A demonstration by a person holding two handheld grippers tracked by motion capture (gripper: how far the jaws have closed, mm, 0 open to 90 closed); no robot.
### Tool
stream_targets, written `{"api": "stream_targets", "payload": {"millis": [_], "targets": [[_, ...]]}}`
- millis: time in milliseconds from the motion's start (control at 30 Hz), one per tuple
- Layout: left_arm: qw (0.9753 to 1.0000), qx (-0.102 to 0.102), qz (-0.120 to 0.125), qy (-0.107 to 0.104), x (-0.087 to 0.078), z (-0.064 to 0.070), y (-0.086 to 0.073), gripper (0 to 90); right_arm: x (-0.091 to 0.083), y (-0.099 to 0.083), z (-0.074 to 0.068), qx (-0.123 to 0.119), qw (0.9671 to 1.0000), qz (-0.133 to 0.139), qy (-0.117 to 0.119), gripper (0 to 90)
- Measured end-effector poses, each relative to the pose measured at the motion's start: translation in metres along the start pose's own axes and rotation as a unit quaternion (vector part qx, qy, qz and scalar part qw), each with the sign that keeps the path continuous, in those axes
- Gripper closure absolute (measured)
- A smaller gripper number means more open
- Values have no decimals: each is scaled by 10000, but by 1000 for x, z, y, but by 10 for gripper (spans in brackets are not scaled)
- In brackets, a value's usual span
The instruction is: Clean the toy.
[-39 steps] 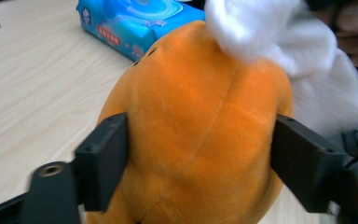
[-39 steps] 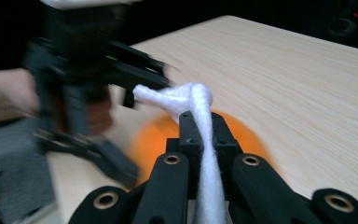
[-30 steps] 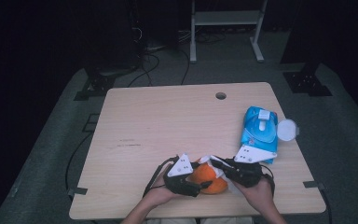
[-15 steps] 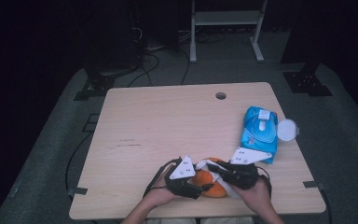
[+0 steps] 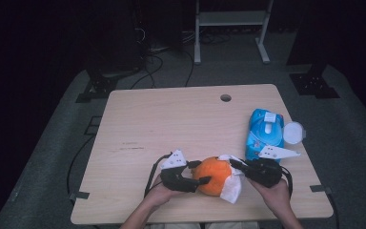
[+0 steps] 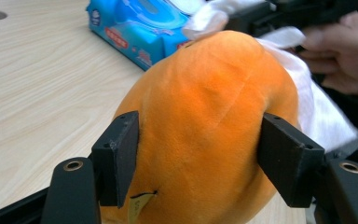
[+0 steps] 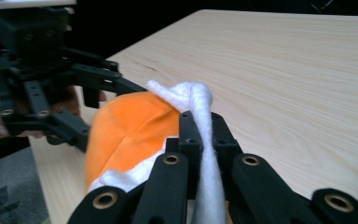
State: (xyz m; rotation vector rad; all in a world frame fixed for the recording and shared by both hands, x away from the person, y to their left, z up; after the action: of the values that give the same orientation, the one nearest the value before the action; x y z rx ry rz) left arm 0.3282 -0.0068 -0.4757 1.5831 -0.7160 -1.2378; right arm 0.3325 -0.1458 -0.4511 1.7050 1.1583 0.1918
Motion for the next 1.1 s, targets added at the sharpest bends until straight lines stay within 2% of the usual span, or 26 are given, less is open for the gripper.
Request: {"api": "stream_targets", "payload": {"millis": [33, 133, 200, 233, 300, 367, 433, 500, 533, 600, 633, 700, 767, 833, 933, 1000, 1100], "targets": [[9999, -94, 32, 52, -1, -2, 0, 334, 0, 1, -3, -2, 10000, 10, 46, 862], [9994, -284, 109, 188, -4, -10, 1, 342, -1, 6, -17, 59, 9990, 111, 430, 862], [9987, -416, 180, 250, -5, -14, 3, 349, 0, 6, -30, -60, 9983, 79, 579, 861], [9989, -391, 166, 216, -4, -14, 3, 350, 3, 5, -36, -145, 9979, 43, 628, 860], [9993, -289, 121, 181, -3, -11, 2, 350, 10, 2, -40, -364, 9979, -47, 525, 860], [9996, -256, 127, 86, -3, -7, 2, 341, 10, 3, -33, -292, 9985, 11, 469, 859], [10000, -58, 58, -46, 0, -3, 1, 304, 7, 6, -19, -155, 9993, 108, 335, 859], [9994, 282, -137, -133, 7, 4, -3, 241, 4, 8, -4, 130, 9992, 206, 302, 859], [9982, 531, -261, -77, 13, 9, -6, 211, 3, 8, -1, 188, 9992, 215, 289, 859], [9954, 822, -472, 140, 19, 10, -9, 175, 4, 7, -6, 140, 9992, 185, 339, 859], [9948, 860, -493, 252, 19, 8, -9, 180, 6, 6, -12, 61, 9991, 141, 383, 859], [9945, 830, -475, 427, 17, 3, -9, 272, 10, 4, -27, -146, 9987, 93, 490, 858], [9943, 873, -398, 474, 13, 4, -4, 346, 15, 4, -42, -367, 9975, 21, 609, 858], [9933, 965, -420, 470, 8, 5, 1, 363, 17, 5, -45, -509, 9973, 55, 532, 859], [9931, 970, -427, 500, 1, 5, 5, 376, 14, 9, -31, -267, 9982, 212, 484, 859], [9923, 1005, -502, 525, 0, 6, 6, 375, 13, 8, -17, -120, 9991, 249, 313, 858], [9923, 990, -539, 514, 3, 8, 6, 348, 12, 8, -14, -126, 9995, 277, 127, 858]]}}
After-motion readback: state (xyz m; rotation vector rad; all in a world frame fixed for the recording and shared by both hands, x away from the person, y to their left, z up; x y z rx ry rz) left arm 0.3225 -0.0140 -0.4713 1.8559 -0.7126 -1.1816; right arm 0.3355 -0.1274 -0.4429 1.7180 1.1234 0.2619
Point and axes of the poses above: each handheld gripper's, and its own axes: x roughly forward along the jaws, y roughly out of its top, z roughly to its right, the point moved 10 cm from there along x, roughly forward along the jaws, and after that the axes turned 14 degrees about x, right-handed, at the moved point
